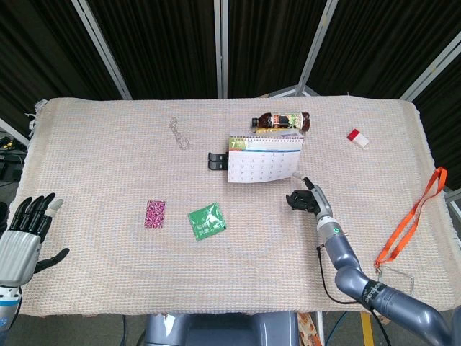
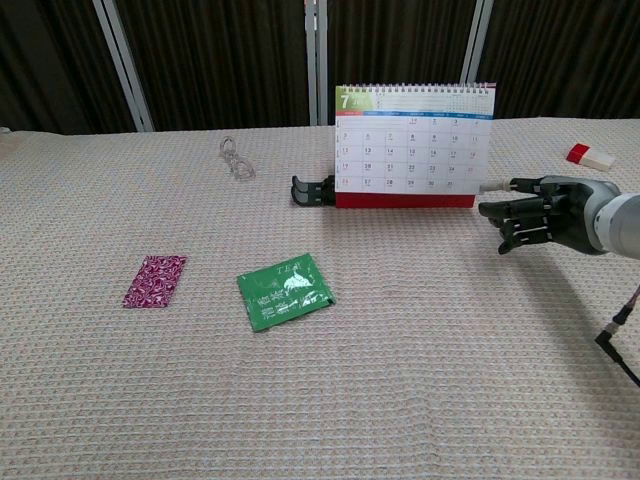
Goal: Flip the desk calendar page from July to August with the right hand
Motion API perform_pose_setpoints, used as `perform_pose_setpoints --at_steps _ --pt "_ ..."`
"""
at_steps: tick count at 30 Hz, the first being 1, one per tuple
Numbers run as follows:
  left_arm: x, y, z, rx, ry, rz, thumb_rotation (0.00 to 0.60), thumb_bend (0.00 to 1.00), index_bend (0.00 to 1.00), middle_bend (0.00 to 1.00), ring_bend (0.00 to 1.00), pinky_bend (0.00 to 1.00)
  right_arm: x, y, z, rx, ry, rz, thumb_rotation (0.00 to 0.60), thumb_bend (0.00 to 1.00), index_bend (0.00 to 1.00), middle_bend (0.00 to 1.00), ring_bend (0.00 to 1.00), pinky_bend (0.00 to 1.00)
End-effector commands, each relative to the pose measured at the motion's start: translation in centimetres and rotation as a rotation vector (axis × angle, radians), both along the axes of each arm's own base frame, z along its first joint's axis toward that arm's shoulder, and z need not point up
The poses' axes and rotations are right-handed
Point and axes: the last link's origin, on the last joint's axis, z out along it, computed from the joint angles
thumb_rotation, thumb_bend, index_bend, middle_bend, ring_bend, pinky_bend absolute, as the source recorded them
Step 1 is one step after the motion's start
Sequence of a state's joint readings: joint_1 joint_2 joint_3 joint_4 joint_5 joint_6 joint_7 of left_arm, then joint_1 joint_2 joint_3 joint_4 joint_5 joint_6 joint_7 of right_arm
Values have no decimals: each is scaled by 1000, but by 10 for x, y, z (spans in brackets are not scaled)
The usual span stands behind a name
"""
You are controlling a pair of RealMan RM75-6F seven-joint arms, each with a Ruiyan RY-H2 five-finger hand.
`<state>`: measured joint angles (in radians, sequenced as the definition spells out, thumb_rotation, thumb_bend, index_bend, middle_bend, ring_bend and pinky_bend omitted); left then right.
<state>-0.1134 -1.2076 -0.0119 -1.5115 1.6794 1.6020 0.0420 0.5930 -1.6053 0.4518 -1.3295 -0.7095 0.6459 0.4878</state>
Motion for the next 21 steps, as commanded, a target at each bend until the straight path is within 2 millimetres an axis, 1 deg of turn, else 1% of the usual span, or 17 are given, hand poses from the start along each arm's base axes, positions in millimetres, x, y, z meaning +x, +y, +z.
perform_pose_setpoints --at_steps 1,9,11,17,19,21 --pt "0 0 0 -1 0 1 600 93 0 0 0 0 2 -1 -1 3 1 7 600 346 173 704 691 567" --pt "-1 1 1 -2 -3 5 600 93 0 0 0 0 13 -2 -2 6 -10 35 600 348 179 702 689 566" --pt "-1 2 0 -5 -3 5 600 92 0 0 0 0 25 -1 4 -17 -1 85 600 348 180 700 688 565" --pt "0 2 0 -7 -4 5 600 93 0 0 0 0 49 8 23 -72 11 173 600 349 216 683 678 559" --pt "0 2 -1 -8 -4 5 600 92 0 0 0 0 55 10 28 -90 15 194 600 349 242 656 659 542" --pt "0 1 -1 -9 -5 5 600 92 0 0 0 0 64 11 36 -116 14 218 600 349 281 591 615 490"
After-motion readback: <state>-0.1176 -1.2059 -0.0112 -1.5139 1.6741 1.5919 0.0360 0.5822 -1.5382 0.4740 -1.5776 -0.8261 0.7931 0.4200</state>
